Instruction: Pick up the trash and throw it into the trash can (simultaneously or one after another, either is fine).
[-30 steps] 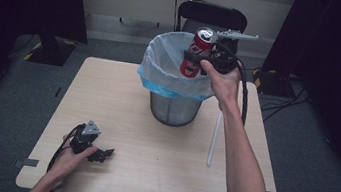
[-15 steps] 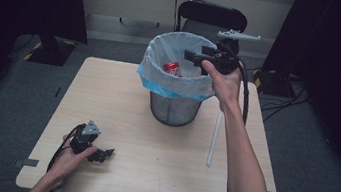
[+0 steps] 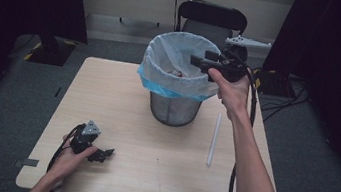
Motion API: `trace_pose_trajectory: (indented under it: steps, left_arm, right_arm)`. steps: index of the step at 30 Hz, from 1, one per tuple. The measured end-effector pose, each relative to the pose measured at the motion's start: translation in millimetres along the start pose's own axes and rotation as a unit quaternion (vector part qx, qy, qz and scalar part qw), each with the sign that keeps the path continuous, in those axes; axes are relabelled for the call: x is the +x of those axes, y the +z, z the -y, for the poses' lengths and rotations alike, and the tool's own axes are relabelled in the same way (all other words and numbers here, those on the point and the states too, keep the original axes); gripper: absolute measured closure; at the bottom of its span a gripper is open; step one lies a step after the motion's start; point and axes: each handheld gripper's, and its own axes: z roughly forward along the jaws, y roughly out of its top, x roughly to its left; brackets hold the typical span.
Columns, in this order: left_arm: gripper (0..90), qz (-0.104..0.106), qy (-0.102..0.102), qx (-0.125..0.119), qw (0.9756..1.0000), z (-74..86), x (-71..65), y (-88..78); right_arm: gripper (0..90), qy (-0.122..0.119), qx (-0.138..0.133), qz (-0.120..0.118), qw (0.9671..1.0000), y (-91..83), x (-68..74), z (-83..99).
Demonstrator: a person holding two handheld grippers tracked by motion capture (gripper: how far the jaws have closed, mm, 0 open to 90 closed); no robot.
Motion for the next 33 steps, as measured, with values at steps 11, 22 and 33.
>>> trace_pose_trajectory:
  steps: [11,22,33]
  left_arm:
    - [0.0,0.000,0.002,0.001,1.0000,0.0,0.3,-0.1]
    - [0.0,0.000,0.002,0.001,1.0000,0.0,0.3,-0.1]
    - [0.0,0.000,0.000,0.000,1.0000,0.0,0.0,0.0]
  right_arm:
    - [31.2,-0.003,-0.015,0.000,0.9999,-28.9,-2.5,11.2]
    - [29.5,-0.012,-0.022,0.008,0.9997,-54.9,1.5,30.6]
    - [32.2,-0.015,-0.012,0.023,0.9996,-78.3,-1.9,58.2]
